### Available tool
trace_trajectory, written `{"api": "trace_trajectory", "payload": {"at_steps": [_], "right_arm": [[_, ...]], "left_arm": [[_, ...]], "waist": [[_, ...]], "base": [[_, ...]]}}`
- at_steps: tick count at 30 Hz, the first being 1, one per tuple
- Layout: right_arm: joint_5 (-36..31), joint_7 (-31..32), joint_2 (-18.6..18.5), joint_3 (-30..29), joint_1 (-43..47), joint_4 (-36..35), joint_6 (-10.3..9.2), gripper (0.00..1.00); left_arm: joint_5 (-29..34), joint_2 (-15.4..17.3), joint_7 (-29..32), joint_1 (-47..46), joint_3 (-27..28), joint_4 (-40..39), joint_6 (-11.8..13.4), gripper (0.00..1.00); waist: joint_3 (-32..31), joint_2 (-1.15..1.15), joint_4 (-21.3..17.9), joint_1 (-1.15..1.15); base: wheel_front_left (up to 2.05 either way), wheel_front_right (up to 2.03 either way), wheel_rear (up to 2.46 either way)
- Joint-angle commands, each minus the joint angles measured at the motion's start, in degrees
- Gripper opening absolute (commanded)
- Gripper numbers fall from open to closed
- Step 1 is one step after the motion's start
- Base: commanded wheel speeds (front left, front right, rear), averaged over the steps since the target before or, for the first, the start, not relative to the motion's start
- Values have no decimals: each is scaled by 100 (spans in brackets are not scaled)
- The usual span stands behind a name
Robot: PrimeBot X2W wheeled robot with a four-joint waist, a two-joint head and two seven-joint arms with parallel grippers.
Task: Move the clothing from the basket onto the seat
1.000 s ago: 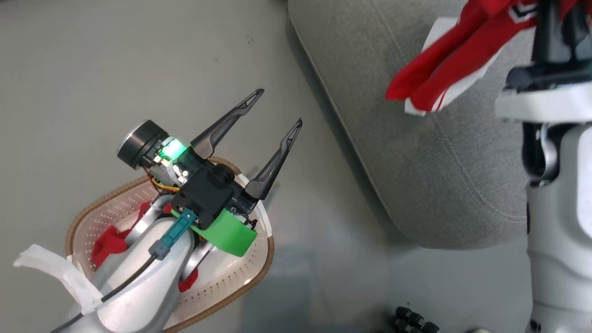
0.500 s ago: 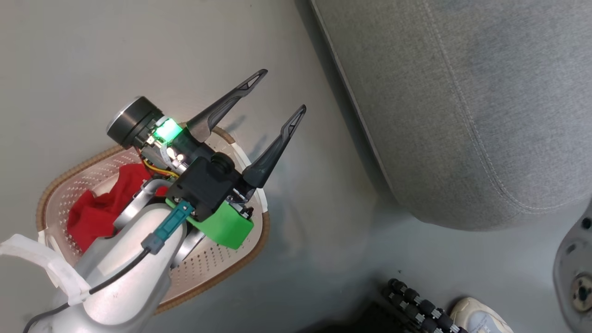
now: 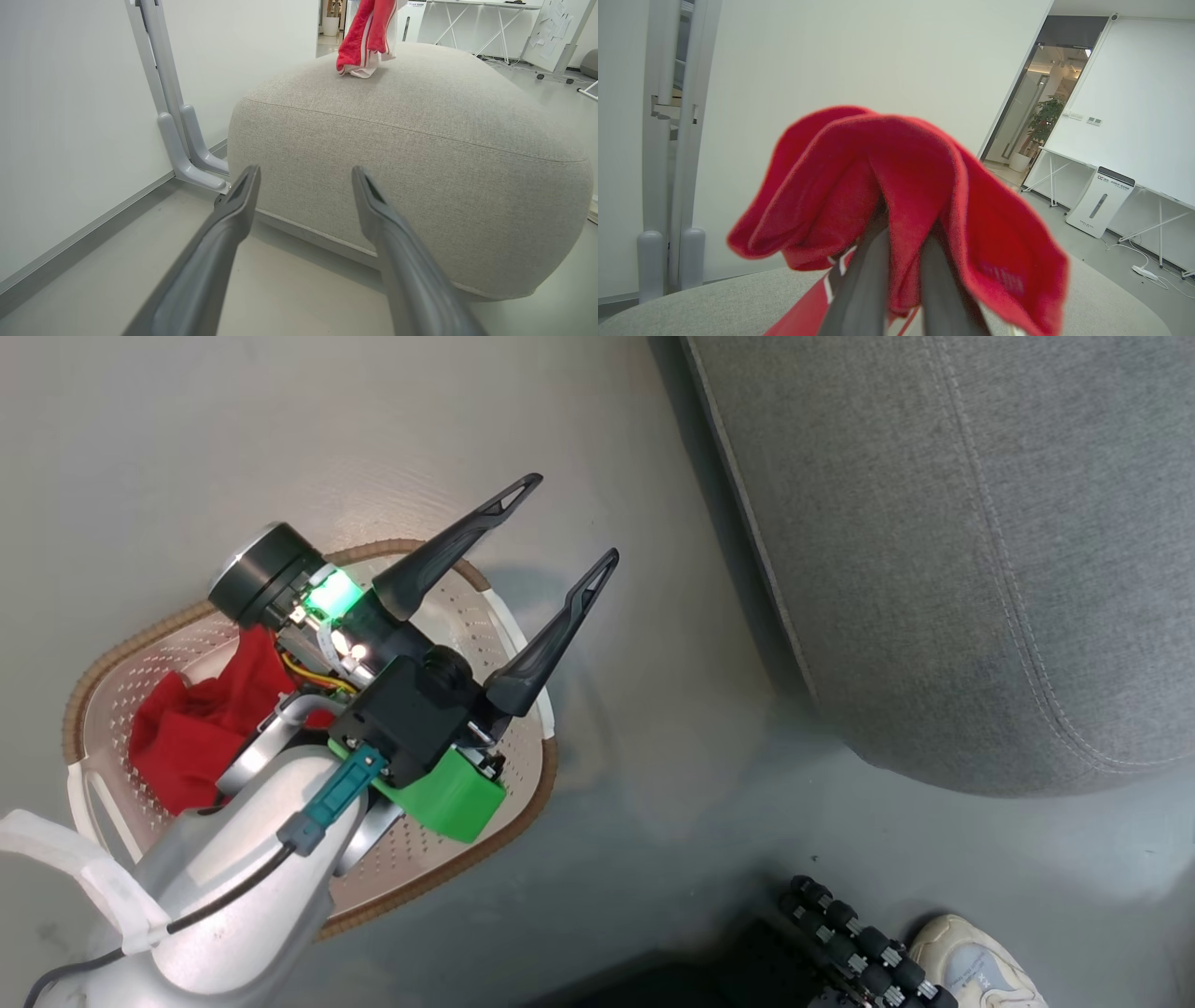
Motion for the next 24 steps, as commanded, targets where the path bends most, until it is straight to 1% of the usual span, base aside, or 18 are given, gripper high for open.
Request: {"api": "trace_trajectory", "payload": {"at_steps": [1,4,8,9,13,18,19,20,24], "right_arm": [[-127,-12,135,-25,87,44,-6,0],[-443,-12,653,-288,341,-17,-7,0],[-938,89,981,-638,624,-209,-7,0],[-991,119,1014,-677,700,-235,-7,0],[-601,241,1023,-636,898,66,-7,0],[-408,168,1023,-613,1006,461,-7,0],[-387,131,1024,-645,1002,597,-7,38],[-376,95,1022,-660,984,702,-7,100],[-435,-10,1021,-661,948,1090,-7,100]], "left_arm": [[-10,58,-3,-82,16,-32,17,100],[-27,117,8,-52,42,-56,48,100],[-32,125,4,-65,22,-80,52,100],[-40,126,1,-72,18,-83,54,100],[-64,126,-29,-131,-3,-51,50,100],[-96,150,-68,-161,-2,18,48,100],[-95,152,-77,-168,-3,32,50,100],[-91,150,-75,-174,-7,43,57,100],[-100,134,-110,-155,-9,96,92,100]], "waist": [[81,53,42,0],[151,53,21,0],[210,53,63,0],[222,53,84,0],[255,53,182,0],[246,53,203,0],[236,53,201,0],[217,53,199,0],[63,53,149,0]], "base": [[0,0,0],[0,0,0],[0,0,0],[0,0,0],[0,0,0],[0,0,0],[0,0,0],[0,0,0],[0,0,0]]}}
